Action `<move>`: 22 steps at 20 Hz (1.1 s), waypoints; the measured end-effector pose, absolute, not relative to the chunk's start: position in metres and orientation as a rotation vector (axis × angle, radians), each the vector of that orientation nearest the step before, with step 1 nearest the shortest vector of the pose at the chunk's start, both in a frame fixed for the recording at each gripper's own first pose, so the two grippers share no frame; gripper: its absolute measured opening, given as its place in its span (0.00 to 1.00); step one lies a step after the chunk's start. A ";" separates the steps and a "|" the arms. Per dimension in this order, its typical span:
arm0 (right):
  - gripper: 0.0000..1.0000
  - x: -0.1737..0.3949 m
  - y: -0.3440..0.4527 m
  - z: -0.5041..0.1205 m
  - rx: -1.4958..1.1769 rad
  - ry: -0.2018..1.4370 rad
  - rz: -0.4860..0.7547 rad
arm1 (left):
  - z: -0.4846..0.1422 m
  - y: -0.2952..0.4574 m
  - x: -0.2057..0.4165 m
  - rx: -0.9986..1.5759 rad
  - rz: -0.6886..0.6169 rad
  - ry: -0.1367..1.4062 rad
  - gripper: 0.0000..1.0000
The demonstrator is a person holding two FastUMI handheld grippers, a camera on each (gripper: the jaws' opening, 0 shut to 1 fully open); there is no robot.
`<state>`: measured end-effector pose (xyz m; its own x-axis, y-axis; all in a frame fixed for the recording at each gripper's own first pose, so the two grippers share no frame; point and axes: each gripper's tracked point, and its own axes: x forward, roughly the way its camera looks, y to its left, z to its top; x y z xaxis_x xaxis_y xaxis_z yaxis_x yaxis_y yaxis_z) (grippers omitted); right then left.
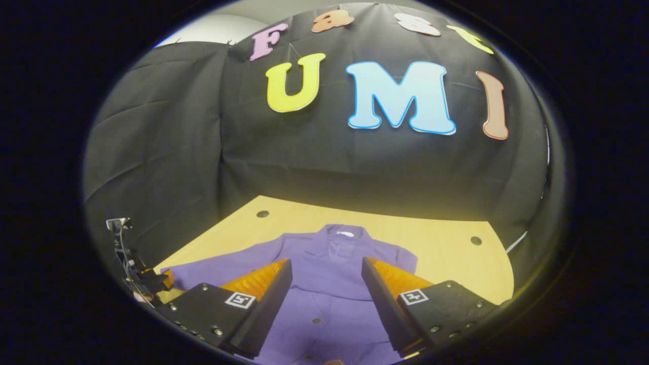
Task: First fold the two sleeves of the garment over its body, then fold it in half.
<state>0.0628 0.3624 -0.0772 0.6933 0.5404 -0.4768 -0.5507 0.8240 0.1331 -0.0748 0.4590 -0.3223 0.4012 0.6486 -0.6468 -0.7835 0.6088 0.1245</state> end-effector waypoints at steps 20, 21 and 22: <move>0.88 0.030 0.327 -0.106 0.048 0.626 0.576 | -0.329 0.453 -0.040 -0.231 0.824 0.812 0.27; 0.88 0.029 0.325 -0.106 0.054 0.628 0.572 | -0.327 0.453 -0.037 -0.207 0.812 0.814 0.27; 0.88 0.028 0.323 -0.108 0.058 0.630 0.567 | -0.331 0.448 -0.034 -0.217 0.805 0.830 0.10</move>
